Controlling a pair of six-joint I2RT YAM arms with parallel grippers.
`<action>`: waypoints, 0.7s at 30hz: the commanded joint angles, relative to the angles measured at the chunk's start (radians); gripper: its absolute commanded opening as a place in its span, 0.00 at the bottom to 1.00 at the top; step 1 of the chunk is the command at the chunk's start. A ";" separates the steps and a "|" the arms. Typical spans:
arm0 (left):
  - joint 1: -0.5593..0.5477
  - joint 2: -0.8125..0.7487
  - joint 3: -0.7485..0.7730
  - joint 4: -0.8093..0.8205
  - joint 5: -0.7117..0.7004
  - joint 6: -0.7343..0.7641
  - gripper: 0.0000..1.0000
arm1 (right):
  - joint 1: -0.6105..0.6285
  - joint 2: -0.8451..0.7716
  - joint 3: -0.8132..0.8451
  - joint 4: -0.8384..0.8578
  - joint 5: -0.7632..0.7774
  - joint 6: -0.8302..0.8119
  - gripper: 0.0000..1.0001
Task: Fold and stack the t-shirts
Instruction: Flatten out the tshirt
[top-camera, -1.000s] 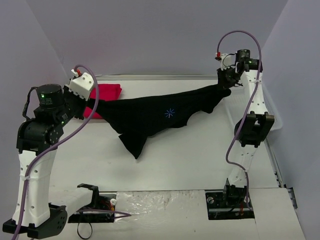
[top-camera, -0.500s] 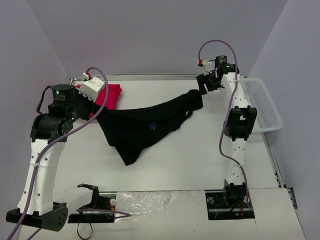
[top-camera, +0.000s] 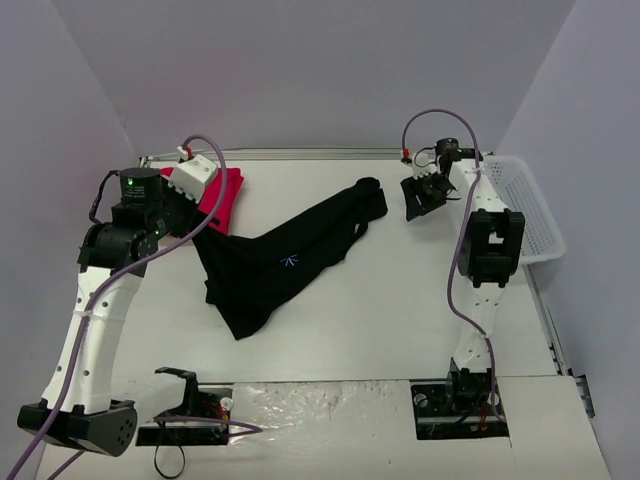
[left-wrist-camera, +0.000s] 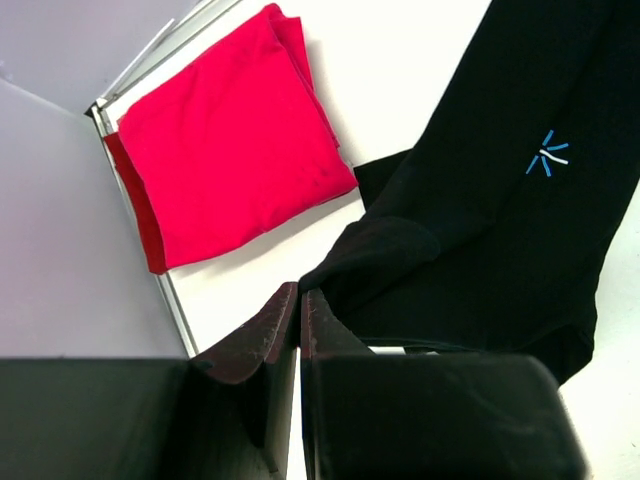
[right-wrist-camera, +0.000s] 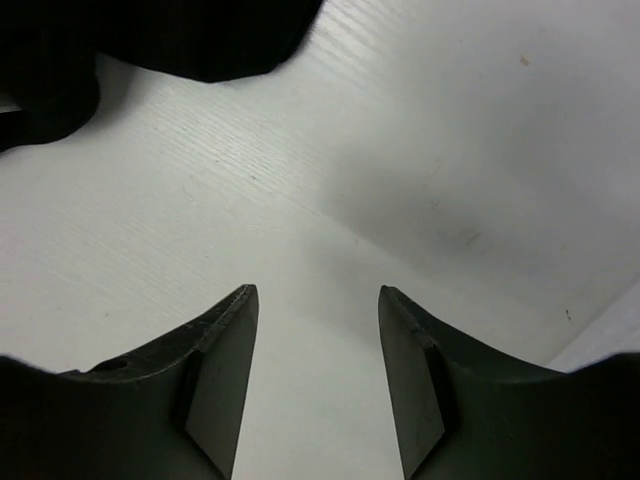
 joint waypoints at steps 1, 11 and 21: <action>0.005 -0.028 -0.007 0.054 0.017 -0.021 0.02 | 0.028 -0.054 0.008 -0.045 -0.139 -0.046 0.47; 0.016 -0.073 -0.136 0.109 0.034 -0.038 0.02 | 0.126 0.078 0.209 -0.066 -0.266 -0.014 0.47; 0.065 -0.063 -0.165 0.124 0.049 -0.044 0.02 | 0.200 0.238 0.344 -0.066 -0.225 0.000 0.47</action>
